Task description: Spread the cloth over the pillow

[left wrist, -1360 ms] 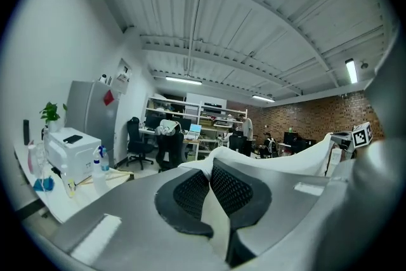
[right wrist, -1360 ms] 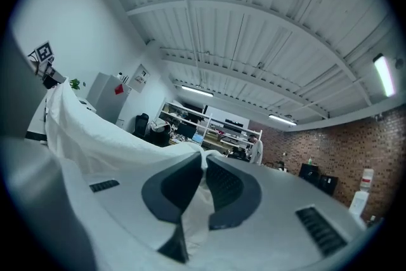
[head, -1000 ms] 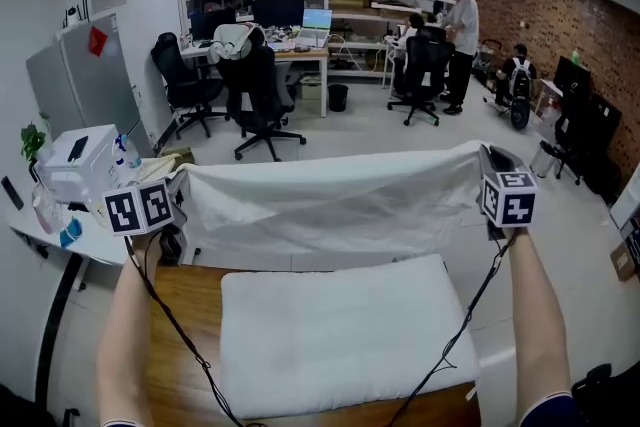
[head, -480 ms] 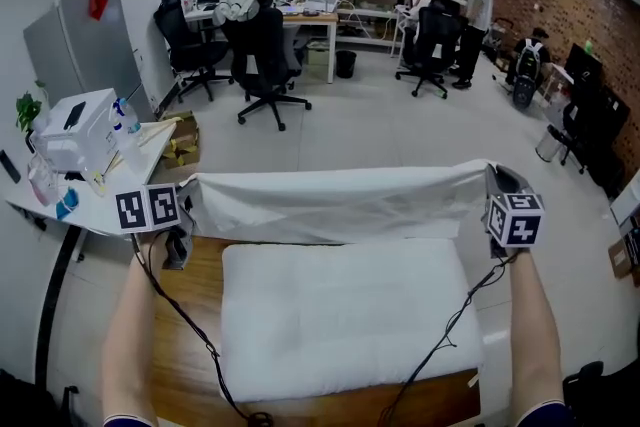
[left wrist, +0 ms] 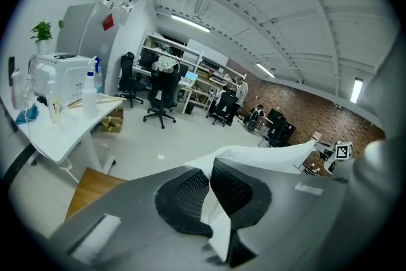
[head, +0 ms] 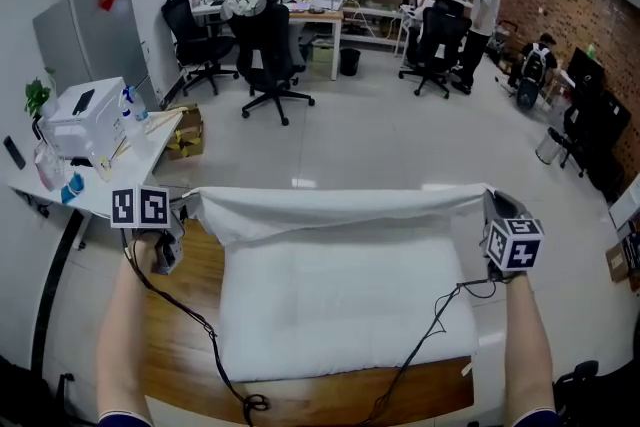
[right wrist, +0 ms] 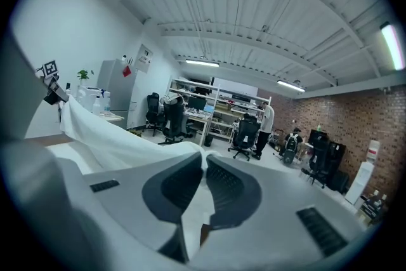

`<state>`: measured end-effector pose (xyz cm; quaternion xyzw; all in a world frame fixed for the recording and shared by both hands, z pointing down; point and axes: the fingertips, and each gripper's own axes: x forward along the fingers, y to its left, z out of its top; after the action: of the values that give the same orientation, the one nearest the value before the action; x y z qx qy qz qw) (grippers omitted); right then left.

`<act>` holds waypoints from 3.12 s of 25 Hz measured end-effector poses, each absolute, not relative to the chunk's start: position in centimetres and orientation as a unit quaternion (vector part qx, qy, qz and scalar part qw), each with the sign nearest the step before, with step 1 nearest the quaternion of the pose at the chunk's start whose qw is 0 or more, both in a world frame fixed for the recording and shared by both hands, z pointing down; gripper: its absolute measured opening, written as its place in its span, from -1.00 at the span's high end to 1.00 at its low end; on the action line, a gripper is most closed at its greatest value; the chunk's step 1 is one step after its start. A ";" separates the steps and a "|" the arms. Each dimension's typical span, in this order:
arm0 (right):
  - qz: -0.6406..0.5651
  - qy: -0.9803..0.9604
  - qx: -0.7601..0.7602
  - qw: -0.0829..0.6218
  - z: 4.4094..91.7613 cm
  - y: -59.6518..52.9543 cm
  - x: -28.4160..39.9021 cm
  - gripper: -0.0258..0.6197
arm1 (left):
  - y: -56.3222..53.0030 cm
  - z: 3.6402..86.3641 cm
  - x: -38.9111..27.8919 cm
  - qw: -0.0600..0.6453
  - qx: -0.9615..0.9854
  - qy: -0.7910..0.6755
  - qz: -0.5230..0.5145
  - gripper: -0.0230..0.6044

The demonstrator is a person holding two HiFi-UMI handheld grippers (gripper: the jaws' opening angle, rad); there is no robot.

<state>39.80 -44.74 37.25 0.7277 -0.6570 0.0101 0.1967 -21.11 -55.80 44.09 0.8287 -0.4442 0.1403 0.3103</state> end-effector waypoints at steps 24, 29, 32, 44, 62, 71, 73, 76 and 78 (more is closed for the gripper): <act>0.147 -0.682 0.686 0.208 49.5 -27.3 37.7 0.80 | -40.7 53.1 -23.5 0.390 0.785 -0.418 0.241 0.89; 0.173 -0.677 0.682 0.218 52.8 -25.3 37.5 0.80 | -38.9 55.9 -23.9 0.407 0.772 -0.420 0.251 0.88; 0.178 -0.674 0.683 0.216 53.5 -24.5 37.3 0.80 | -38.0 56.7 -24.1 0.413 0.769 -0.420 0.248 0.88; 0.190 -0.674 0.691 0.178 54.3 -20.1 36.5 0.80 | -34.7 55.7 -25.0 0.412 0.777 -0.409 0.243 0.88; 0.226 -0.666 0.686 0.187 60.0 -14.5 35.9 0.80 | -31.2 57.4 -25.5 0.399 0.755 -0.445 0.271 0.86; 0.215 -0.621 0.722 0.216 59.8 -13.8 36.3 0.63 | -30.0 56.9 -26.8 0.368 0.800 -0.401 0.252 0.49; 0.208 -0.608 0.737 0.209 59.0 -13.6 36.5 0.63 | -29.3 57.1 -26.8 0.369 0.808 -0.394 0.238 0.48; 0.200 -0.595 0.754 0.192 57.7 -13.2 36.1 0.63 | -27.4 59.3 -25.8 0.378 0.808 -0.386 0.235 0.48; 0.193 -0.595 0.758 0.185 56.9 -13.1 35.2 0.63 | -26.4 60.7 -24.6 0.384 0.807 -0.388 0.224 0.48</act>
<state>35.18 -13.05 56.90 0.7580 -0.5948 0.1935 0.1848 -24.64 -26.43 60.70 0.8072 -0.3880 0.2242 0.3842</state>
